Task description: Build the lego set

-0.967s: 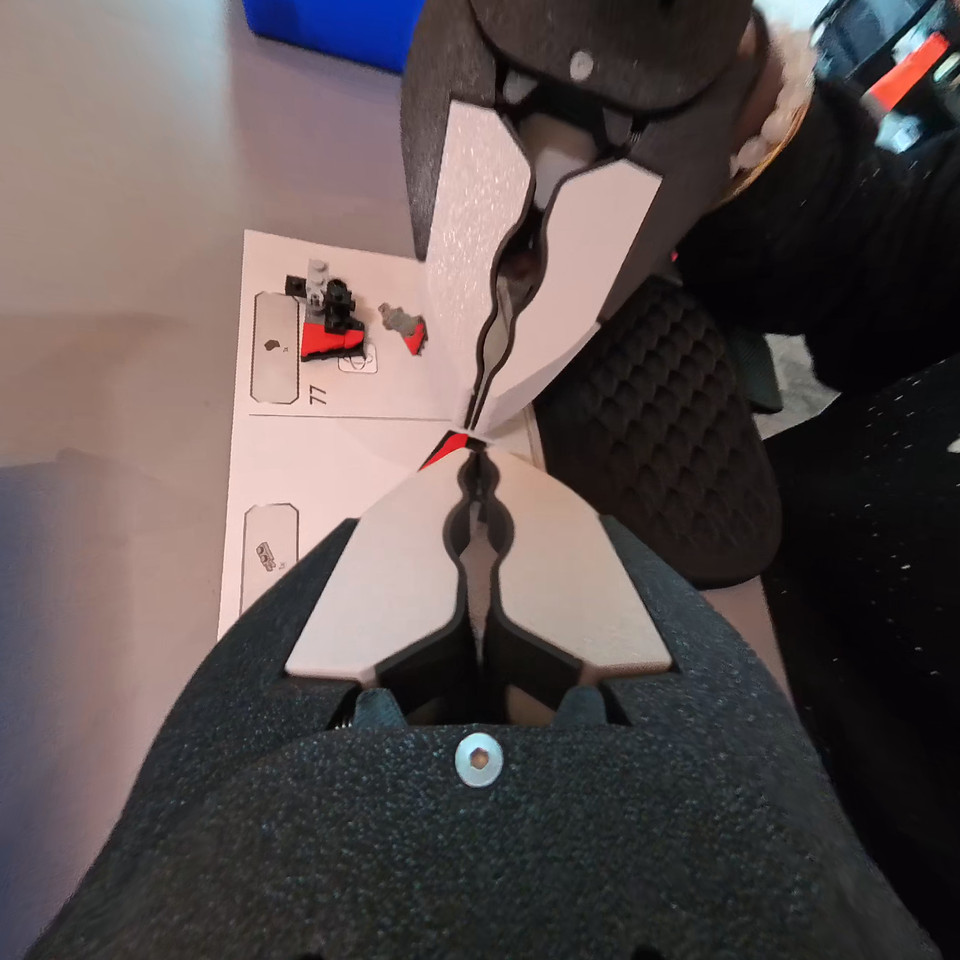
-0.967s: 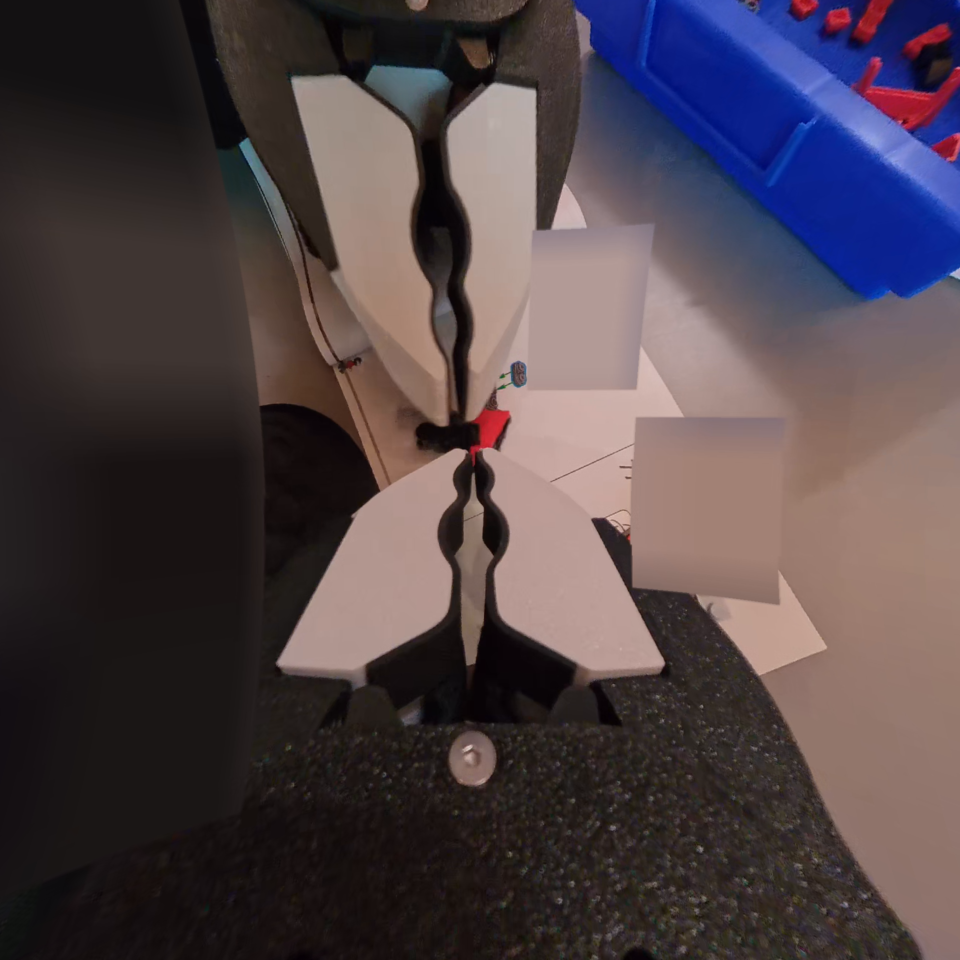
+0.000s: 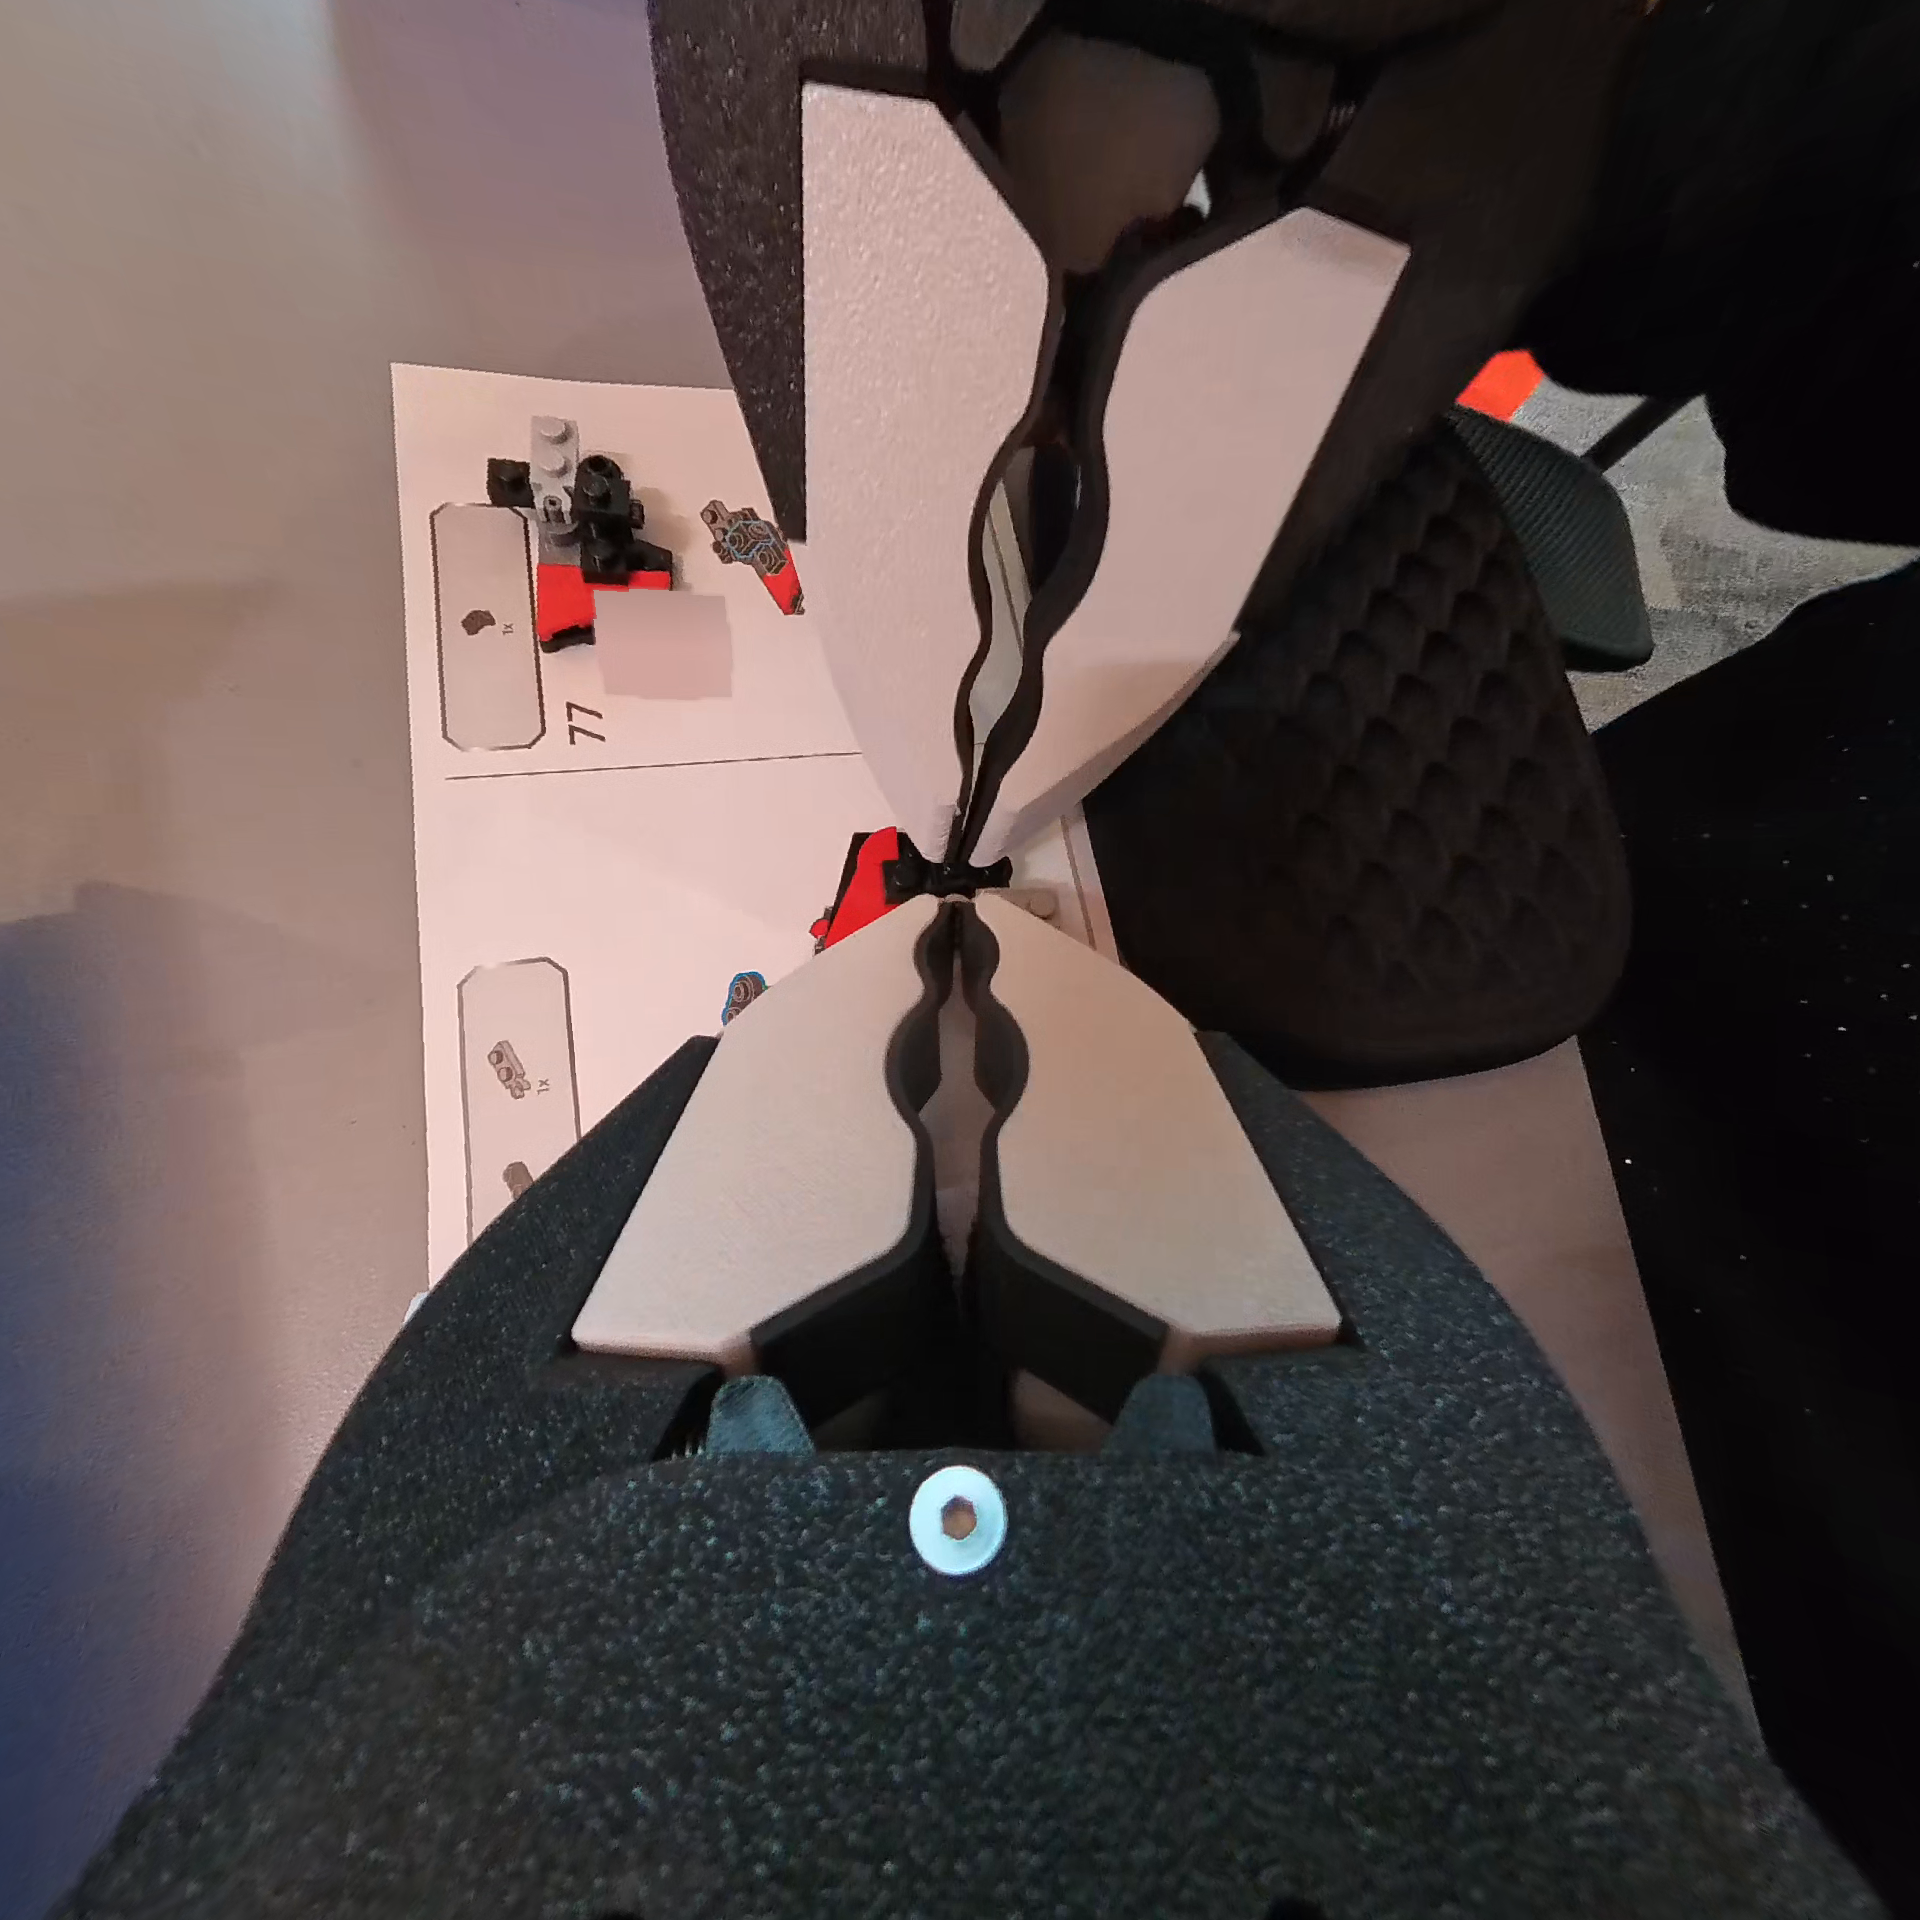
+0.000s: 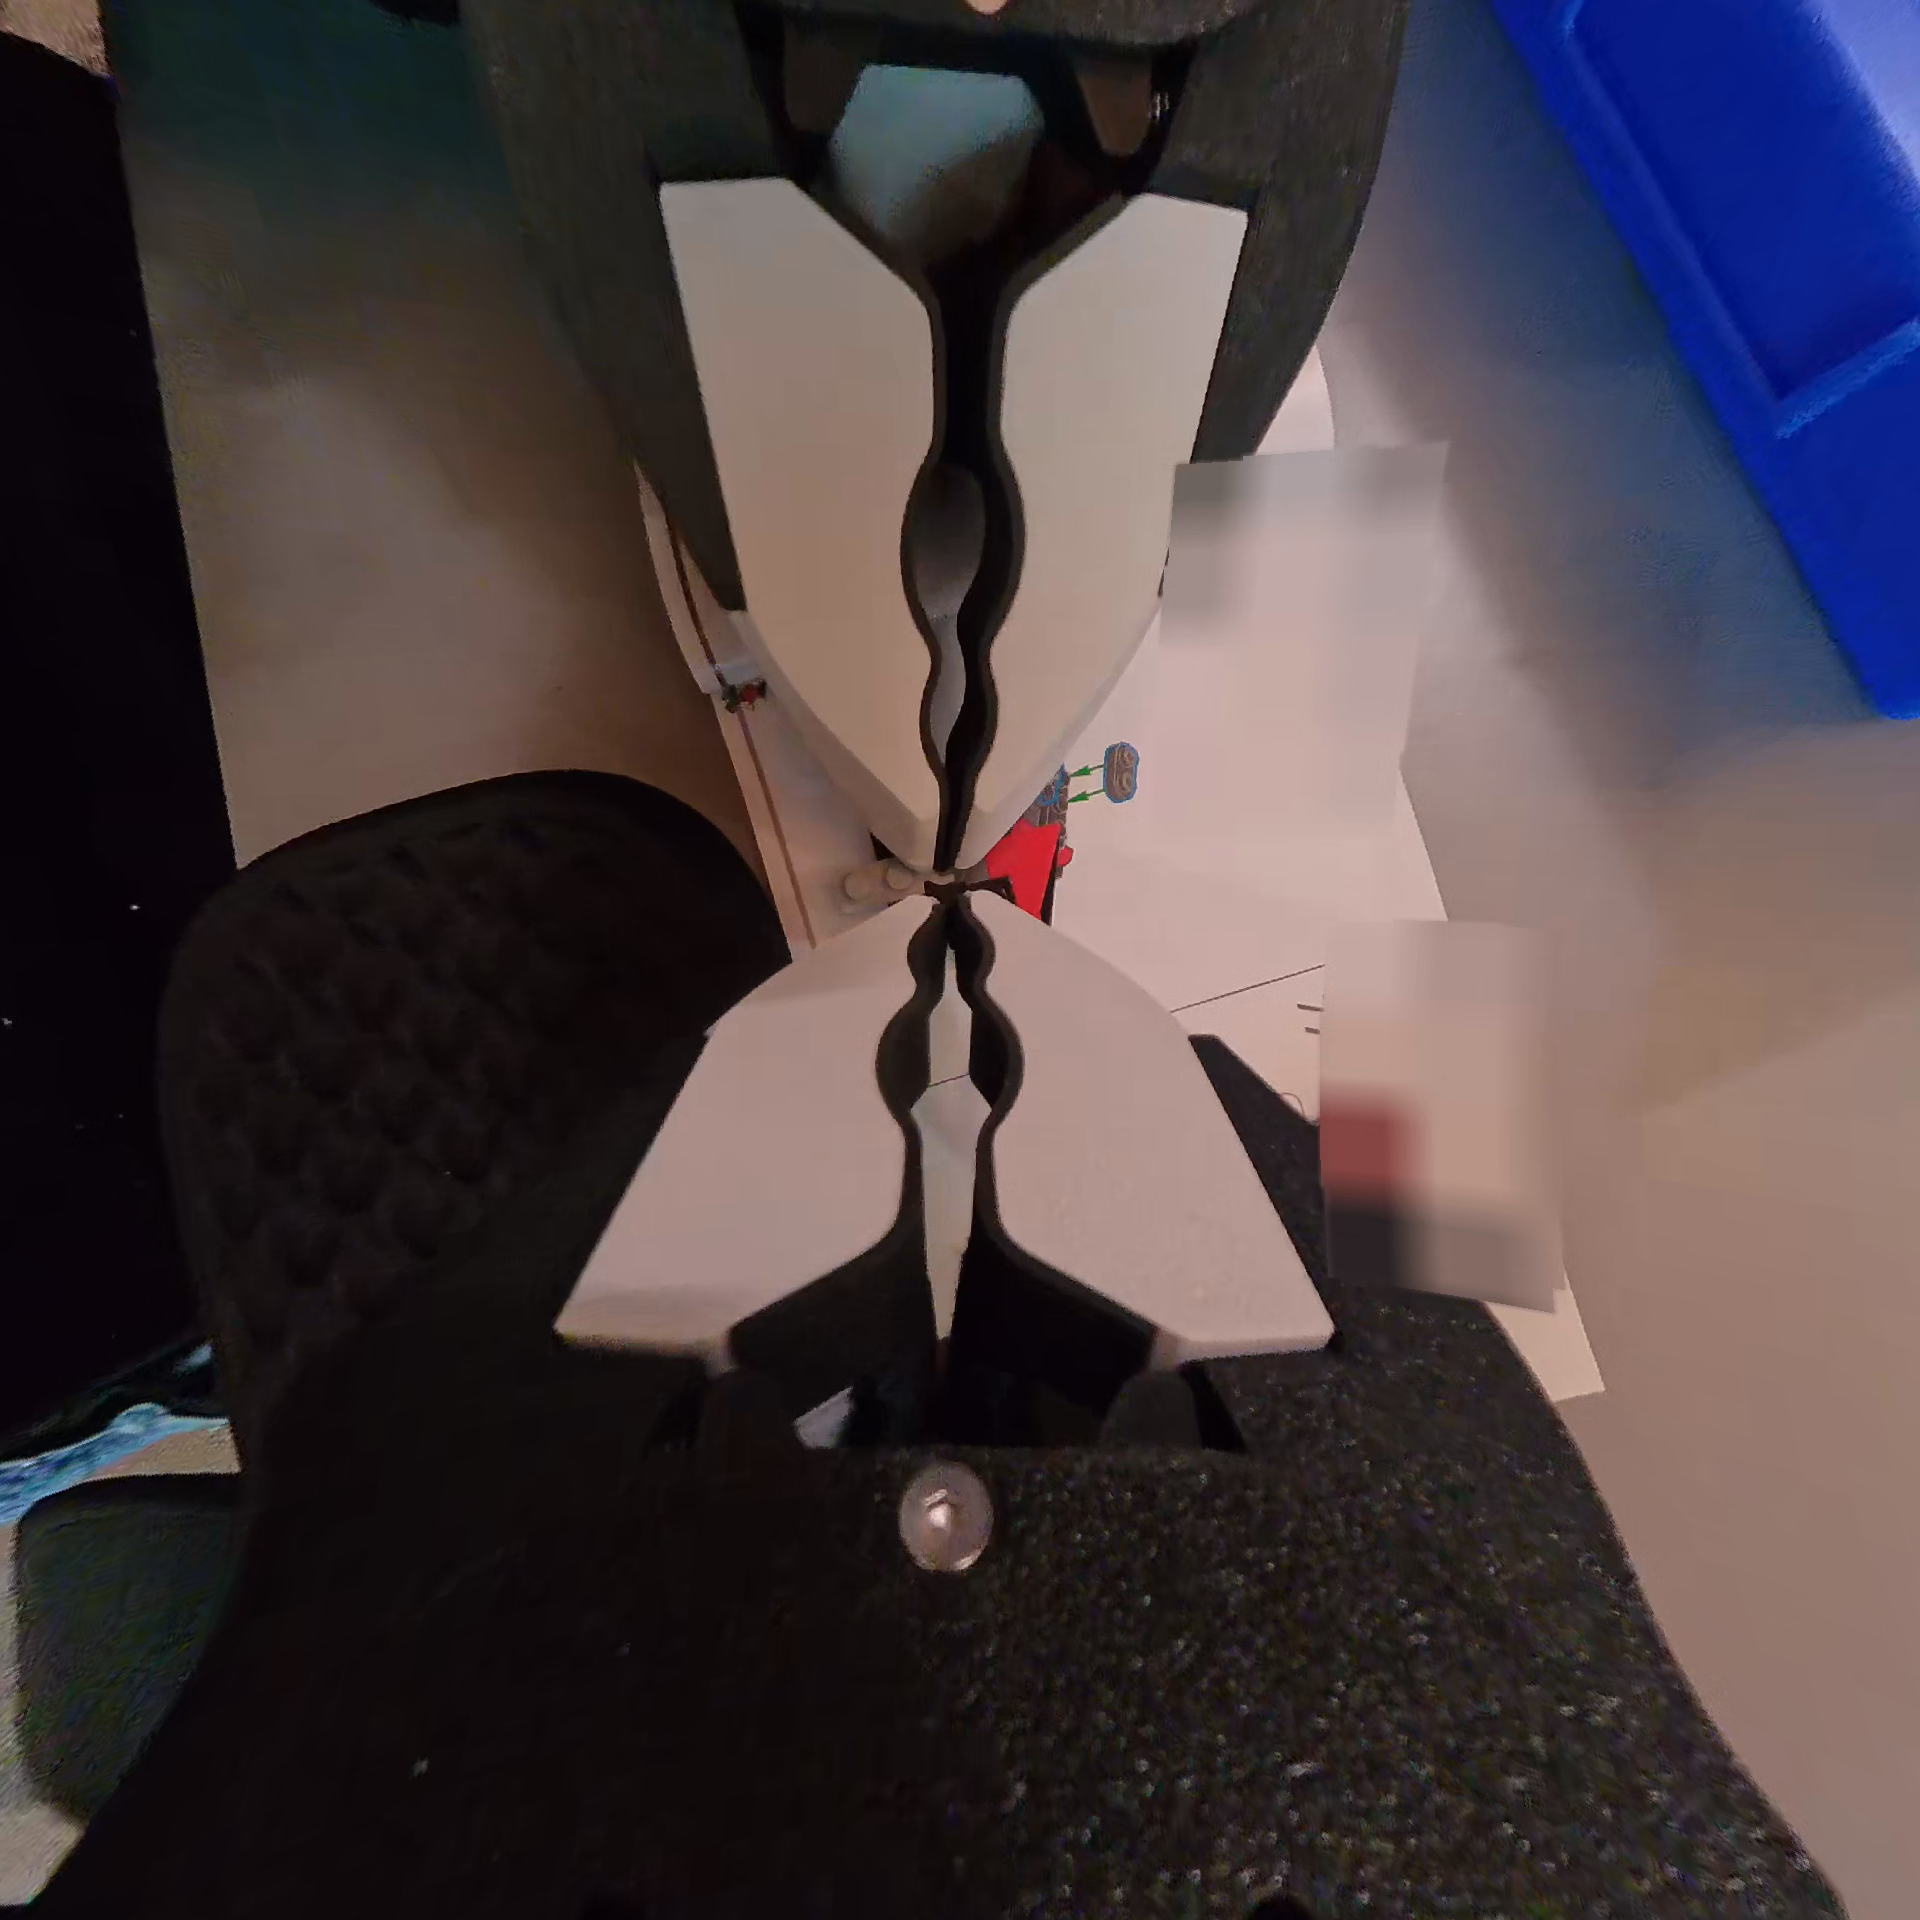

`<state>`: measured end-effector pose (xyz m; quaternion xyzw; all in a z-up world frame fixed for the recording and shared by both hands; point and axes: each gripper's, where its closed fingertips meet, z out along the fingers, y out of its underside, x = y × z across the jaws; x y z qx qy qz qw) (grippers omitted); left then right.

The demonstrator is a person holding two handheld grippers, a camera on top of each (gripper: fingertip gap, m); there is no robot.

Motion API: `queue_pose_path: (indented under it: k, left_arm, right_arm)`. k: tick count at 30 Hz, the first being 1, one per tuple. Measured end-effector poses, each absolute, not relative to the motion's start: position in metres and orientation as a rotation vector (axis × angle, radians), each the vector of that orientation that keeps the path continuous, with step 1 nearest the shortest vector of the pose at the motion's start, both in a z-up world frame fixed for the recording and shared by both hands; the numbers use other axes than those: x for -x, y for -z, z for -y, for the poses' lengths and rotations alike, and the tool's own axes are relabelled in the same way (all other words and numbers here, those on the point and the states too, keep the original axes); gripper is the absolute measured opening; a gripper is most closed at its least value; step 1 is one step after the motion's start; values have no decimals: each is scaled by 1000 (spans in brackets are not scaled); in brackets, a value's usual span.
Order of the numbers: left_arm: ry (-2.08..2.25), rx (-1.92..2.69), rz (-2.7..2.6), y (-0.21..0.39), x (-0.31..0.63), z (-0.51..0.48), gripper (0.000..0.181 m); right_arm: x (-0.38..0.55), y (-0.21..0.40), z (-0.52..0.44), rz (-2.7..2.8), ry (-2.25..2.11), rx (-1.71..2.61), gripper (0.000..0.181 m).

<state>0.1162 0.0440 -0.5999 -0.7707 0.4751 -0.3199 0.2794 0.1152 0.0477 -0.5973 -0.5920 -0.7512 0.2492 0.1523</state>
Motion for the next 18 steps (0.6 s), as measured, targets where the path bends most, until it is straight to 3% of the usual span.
queue_pose_path:
  k: [1,11,15,18]
  left_arm:
    - [860,2066,-1272,600,-116,-44,0]
    - [838,2072,-1271,600,-116,-44,0]
    - [820,2073,-1271,600,-116,-44,0]
    - [827,2084,-1272,600,-116,-44,0]
  right_arm:
    - [-115,597,-48,2162,-698,1727,2]
    - [-115,598,-49,2231,-567,1675,2]
    - [-123,576,-74,1880,-771,1720,48]
    - [-146,559,-109,1503,-775,1762,52]
